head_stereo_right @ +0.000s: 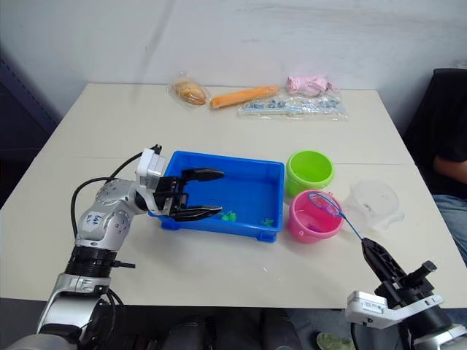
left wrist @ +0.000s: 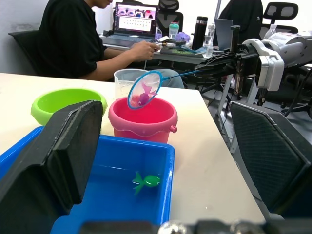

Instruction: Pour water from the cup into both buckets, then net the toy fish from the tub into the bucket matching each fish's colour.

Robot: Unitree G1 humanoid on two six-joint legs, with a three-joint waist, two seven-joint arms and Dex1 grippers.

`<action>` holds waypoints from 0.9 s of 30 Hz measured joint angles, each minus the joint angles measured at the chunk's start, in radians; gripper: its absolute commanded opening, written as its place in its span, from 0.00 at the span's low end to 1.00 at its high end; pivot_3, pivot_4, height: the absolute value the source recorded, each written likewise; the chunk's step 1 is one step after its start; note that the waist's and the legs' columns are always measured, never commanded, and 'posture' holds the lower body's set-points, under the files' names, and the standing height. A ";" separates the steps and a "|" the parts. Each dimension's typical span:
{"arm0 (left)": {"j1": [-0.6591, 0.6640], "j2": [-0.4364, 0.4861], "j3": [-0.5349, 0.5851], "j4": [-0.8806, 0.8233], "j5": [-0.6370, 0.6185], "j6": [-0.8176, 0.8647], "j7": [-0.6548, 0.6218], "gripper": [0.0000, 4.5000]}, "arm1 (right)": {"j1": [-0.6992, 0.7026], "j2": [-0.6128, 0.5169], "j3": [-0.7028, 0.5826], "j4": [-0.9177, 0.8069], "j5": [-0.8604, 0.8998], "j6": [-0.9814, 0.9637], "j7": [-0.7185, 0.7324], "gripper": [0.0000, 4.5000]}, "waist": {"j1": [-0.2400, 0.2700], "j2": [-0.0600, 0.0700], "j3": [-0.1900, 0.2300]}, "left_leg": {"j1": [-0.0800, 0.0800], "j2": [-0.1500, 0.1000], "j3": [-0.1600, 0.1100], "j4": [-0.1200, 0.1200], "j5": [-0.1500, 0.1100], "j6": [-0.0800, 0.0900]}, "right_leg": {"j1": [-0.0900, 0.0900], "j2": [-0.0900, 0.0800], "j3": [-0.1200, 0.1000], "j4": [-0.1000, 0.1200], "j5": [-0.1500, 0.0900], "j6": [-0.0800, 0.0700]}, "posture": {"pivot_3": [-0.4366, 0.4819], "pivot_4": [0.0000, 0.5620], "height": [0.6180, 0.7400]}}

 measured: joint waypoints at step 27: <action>0.008 0.000 0.006 -0.021 0.000 0.004 0.020 0.99 | 0.004 0.031 0.071 -0.003 -0.110 0.043 -0.084 0.00 | 0.000 0.000 0.000 | 0.001 -0.001 -0.001 0.000 0.000 0.000 | 0.002 -0.002 -0.001 0.000 0.000 0.000 | 0.48 0.27 1.00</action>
